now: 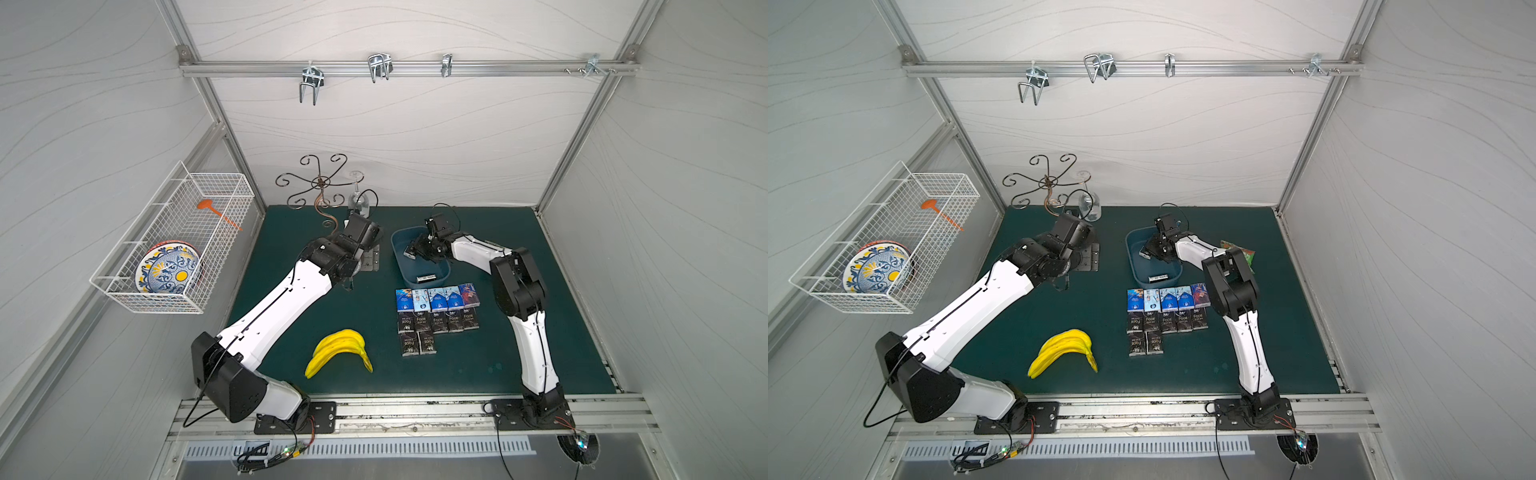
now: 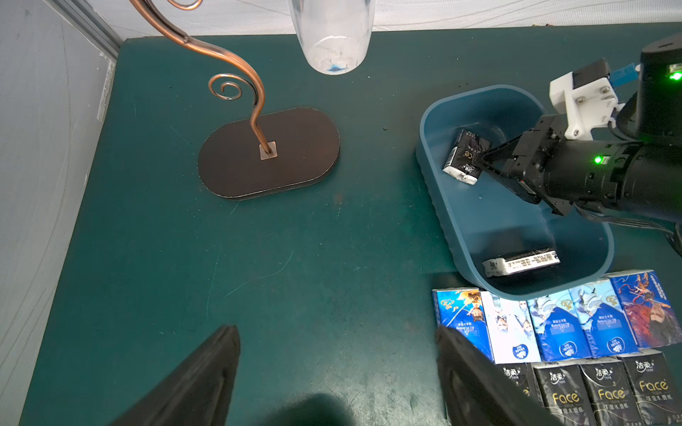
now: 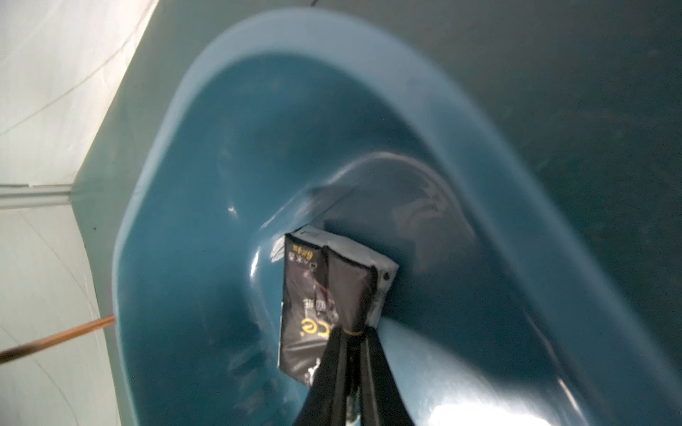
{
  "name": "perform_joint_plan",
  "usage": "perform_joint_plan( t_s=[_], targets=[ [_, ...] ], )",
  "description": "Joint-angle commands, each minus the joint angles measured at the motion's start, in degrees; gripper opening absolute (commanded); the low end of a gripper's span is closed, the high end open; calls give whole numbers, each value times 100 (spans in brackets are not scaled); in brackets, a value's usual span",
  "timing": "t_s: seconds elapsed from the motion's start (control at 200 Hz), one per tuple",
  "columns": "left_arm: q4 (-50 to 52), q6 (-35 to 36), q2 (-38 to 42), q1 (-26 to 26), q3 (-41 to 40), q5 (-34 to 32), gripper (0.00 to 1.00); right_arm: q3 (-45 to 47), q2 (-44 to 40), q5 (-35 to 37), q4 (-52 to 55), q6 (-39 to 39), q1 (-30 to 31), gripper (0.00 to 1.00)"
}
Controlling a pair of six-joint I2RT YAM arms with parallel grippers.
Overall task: Take the pocket tissues out of the storage box
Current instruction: Pick up the pocket tissues from the storage box, then place the pocket tissues at the center of the board.
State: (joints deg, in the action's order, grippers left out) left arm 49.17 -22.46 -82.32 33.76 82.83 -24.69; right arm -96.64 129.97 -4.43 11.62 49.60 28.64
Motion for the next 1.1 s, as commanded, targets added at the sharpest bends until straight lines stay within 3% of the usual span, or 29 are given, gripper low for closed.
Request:
perform_joint_plan(
  t_s=[0.0, 0.185, 0.31, 0.51, 0.715, 0.845, 0.986, 1.096],
  targets=[
    [-87, 75, 129, 19, 190, -78, 88, 230, -384, -327, -70, -666, -79, 9],
    [-92, 79, 51, 15, 225, -150, 88, 392, -1412, -490, 130, -1675, -70, 8],
    [-122, 22, 105, -10, 245, -190, 88, 596, -2193, -480, 868, -2319, -78, 7],
    [-188, -103, 234, -36, 216, -96, 88, 2026, -3722, -942, 1879, -2978, -80, 7],
    [-264, -295, 291, -40, 155, 40, 88, 4311, -5714, -1456, 1959, -2727, 12, 8],
    [-312, -381, 351, -40, 159, 127, 88, 5354, -6678, -1338, 1972, -2454, 345, 9],
    [-294, -392, 444, -27, 155, 144, 88, 6142, -7302, -1122, 1987, -2253, 624, 11],
    [-267, -381, 481, -28, 170, 105, 88, 6581, -7250, -1078, 1705, -2194, 634, 10]
  ],
)
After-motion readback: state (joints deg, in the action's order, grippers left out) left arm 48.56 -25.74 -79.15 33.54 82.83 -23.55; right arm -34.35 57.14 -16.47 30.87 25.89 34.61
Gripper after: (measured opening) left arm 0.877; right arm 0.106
